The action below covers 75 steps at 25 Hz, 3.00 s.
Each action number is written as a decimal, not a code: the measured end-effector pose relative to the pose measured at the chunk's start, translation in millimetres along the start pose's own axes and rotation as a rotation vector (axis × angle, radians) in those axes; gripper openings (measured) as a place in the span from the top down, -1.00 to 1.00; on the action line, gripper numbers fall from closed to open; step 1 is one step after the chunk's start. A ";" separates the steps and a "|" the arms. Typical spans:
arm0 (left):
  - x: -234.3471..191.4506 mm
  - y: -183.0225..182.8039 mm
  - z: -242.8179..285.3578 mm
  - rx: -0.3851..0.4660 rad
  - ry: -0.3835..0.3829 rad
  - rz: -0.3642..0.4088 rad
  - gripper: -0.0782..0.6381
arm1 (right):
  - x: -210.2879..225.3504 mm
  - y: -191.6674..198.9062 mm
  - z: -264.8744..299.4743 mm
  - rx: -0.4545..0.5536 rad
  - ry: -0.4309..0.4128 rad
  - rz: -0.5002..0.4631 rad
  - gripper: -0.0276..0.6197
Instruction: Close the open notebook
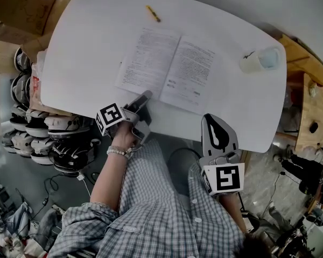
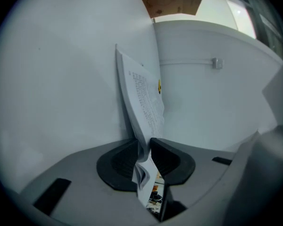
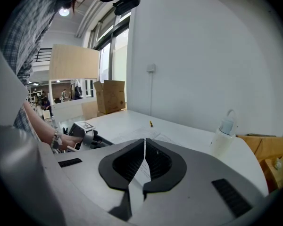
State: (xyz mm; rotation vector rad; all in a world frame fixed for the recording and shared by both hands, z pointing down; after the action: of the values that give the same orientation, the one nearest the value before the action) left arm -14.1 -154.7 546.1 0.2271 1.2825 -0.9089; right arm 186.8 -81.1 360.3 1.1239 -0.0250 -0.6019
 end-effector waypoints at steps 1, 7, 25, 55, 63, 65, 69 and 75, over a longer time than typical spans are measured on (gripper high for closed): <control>-1.1 -0.6 -0.3 0.002 -0.001 0.003 0.54 | -0.2 -0.1 0.1 0.000 -0.001 0.000 0.84; 8.5 3.2 -0.9 -0.010 -0.018 0.151 0.65 | -0.4 3.8 -1.0 -0.010 0.005 0.007 0.84; 40.9 37.8 6.2 -0.158 -0.357 0.973 0.70 | -3.0 3.6 -2.5 -0.015 0.033 0.017 0.84; 41.5 80.4 30.1 -0.309 -0.656 1.845 0.71 | 0.6 15.8 -8.9 -0.044 0.061 0.055 0.84; 32.9 86.4 35.7 -0.364 -0.699 1.954 0.71 | 1.9 20.4 -11.2 -0.051 0.069 0.066 0.84; 29.4 88.4 37.7 -0.388 -0.704 1.974 0.71 | 2.0 21.5 -12.4 -0.054 0.073 0.070 0.84; 28.6 90.1 40.8 -0.393 -0.692 1.943 0.71 | 5.3 24.4 -14.4 -0.057 0.080 0.075 0.84; 27.8 94.3 45.3 -0.409 -0.684 1.943 0.71 | 8.8 25.0 -18.0 -0.057 0.092 0.079 0.84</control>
State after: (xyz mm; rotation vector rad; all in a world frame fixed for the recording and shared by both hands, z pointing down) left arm 83.8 -134.2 504.8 0.5869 0.1586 0.8989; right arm 210.8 -62.8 371.1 1.0894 0.0263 -0.4777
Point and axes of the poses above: the fingertips, and each gripper's own axes: z forward along the fingers, x to its right, y out of its underside, the point moved 5 cm from there along -z, backward along the fingers, and after that the axes turned 14 degrees about -z, right-handed, at the moved point
